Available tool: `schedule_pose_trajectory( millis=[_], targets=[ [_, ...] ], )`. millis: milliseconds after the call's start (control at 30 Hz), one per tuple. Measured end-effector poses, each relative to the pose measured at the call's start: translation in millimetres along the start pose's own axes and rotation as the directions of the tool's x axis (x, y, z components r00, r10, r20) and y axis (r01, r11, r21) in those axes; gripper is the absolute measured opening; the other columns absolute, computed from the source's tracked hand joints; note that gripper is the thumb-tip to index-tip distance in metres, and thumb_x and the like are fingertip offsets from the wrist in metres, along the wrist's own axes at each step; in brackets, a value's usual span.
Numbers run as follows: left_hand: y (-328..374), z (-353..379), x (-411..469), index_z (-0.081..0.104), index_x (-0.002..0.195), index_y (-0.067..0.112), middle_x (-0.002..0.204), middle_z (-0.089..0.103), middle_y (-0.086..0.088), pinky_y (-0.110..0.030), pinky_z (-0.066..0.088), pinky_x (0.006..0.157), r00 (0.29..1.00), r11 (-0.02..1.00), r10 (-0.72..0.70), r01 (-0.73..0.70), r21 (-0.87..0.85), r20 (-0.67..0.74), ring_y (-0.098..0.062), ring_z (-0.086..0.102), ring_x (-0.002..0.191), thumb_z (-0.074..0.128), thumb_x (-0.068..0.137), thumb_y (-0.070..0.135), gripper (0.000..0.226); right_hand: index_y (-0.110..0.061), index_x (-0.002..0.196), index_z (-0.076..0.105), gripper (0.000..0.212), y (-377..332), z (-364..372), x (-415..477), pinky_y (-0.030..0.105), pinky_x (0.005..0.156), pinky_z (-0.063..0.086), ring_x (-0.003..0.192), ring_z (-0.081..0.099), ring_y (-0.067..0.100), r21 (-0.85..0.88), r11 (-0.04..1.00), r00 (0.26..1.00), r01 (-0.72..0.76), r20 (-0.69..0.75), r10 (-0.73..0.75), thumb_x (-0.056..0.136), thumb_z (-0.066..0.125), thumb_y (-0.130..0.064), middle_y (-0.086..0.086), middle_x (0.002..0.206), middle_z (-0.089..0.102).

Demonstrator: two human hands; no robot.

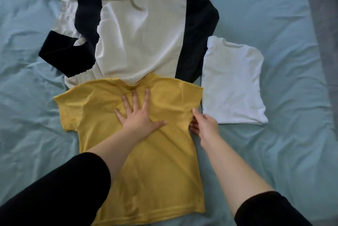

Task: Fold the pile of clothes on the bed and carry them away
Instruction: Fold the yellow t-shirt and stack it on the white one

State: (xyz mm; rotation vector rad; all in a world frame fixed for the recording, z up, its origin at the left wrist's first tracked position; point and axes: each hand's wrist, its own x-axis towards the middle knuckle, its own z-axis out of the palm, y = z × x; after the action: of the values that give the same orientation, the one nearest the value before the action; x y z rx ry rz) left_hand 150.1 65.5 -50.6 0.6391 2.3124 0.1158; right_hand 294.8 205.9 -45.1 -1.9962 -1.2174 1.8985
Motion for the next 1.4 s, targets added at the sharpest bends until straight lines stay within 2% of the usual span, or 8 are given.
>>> schedule_pose_trajectory(
  millis=[167,300,467,700,933,1133,1267,1400],
  targets=[
    [-1,6,4,-0.048,0.125,0.051,0.153,-0.039,-0.001,-0.068,-0.009,0.108,1.0,0.999,-0.019,0.019,0.029,-0.013,-0.036,-0.03,0.142,0.046,0.052,0.095,0.126,-0.013,0.077,0.055,0.015,-6,2,-4,0.035,0.072,0.048,0.081,0.054,0.023,0.082,0.997,0.99,0.003,0.143,-0.015,0.084,0.068,-0.017,0.012,0.085,0.057],
    [-1,5,5,-0.048,0.125,0.052,0.152,-0.04,0.0,-0.068,-0.009,0.108,1.0,0.999,-0.026,0.026,0.042,-0.004,-0.035,-0.032,0.141,0.041,0.049,0.097,0.125,-0.01,0.095,0.063,0.014,-19,3,-4,0.041,0.089,0.049,0.092,0.058,0.026,0.483,0.805,0.89,-0.345,0.44,0.117,0.082,0.062,-0.013,0.011,0.09,0.063],
    [1,5,5,-0.046,0.128,0.05,0.153,-0.039,-0.001,-0.068,-0.008,0.109,0.999,0.997,-0.032,0.032,0.065,-0.004,-0.036,-0.032,0.141,0.04,0.05,0.097,0.125,-0.007,0.109,0.064,0.023,-29,0,-2,0.048,0.097,0.049,0.111,0.062,0.031,0.436,0.808,0.82,-0.397,0.563,0.099,0.086,0.06,-0.01,0.015,0.113,0.067],
    [6,-3,-4,-0.042,0.132,0.049,0.156,-0.034,-0.002,-0.068,-0.007,0.109,1.0,0.999,-0.025,0.026,0.043,-0.015,-0.035,-0.029,0.142,0.042,0.06,0.092,0.118,-0.025,0.136,0.045,0.064,-34,-25,1,0.024,0.067,0.056,0.098,0.068,0.017,0.042,0.979,0.957,0.201,0.205,-0.205,0.083,0.067,0.002,0.004,0.117,0.065],
    [67,-14,-9,0.012,0.154,0.029,0.162,0.013,-0.001,-0.041,0.0,0.119,0.859,0.93,0.339,-0.369,-0.003,-0.384,-0.02,0.002,0.149,0.049,0.091,0.058,0.078,-0.033,0.146,0.035,0.075,-34,-31,5,0.018,0.067,0.055,0.089,0.07,0.008,0.059,0.954,0.928,0.294,0.223,-0.3,0.085,0.054,0.008,-0.001,0.101,0.074],
    [156,-35,42,0.055,0.129,0.028,0.124,0.062,0.004,-0.041,0.035,0.099,0.853,0.855,0.519,-0.518,0.024,-0.061,-0.023,0.047,0.124,0.03,0.103,0.037,0.037,-0.035,0.147,0.033,0.08,-33,-35,12,0.024,0.07,0.05,0.073,0.059,0.011,0.036,0.943,0.91,0.332,0.25,-0.33,0.082,0.05,0.008,0.002,0.091,0.073],
    [173,-40,69,0.065,0.098,0.026,0.091,0.063,0.007,-0.041,0.023,0.089,0.91,0.895,0.332,-0.387,0.22,0.249,-0.017,0.057,0.097,0.016,0.095,0.065,0.063,-0.032,0.15,0.025,0.081,-31,-39,18,0.022,0.067,0.049,0.07,0.052,0.013,0.089,0.938,0.887,0.336,0.306,-0.347,0.084,0.048,0.008,0.0,0.074,0.065],
    [167,-45,77,0.052,0.064,0.016,0.058,0.042,0.007,-0.027,0.034,0.064,0.865,0.932,0.355,-0.355,-0.069,0.355,-0.013,0.042,0.058,0.055,0.085,0.065,0.054,-0.033,0.149,0.029,0.077,-31,-42,22,0.021,0.06,0.043,0.064,0.042,0.017,0.094,0.948,0.906,0.303,0.281,-0.317,0.086,0.052,0.005,0.004,0.068,0.045]
  ],
)
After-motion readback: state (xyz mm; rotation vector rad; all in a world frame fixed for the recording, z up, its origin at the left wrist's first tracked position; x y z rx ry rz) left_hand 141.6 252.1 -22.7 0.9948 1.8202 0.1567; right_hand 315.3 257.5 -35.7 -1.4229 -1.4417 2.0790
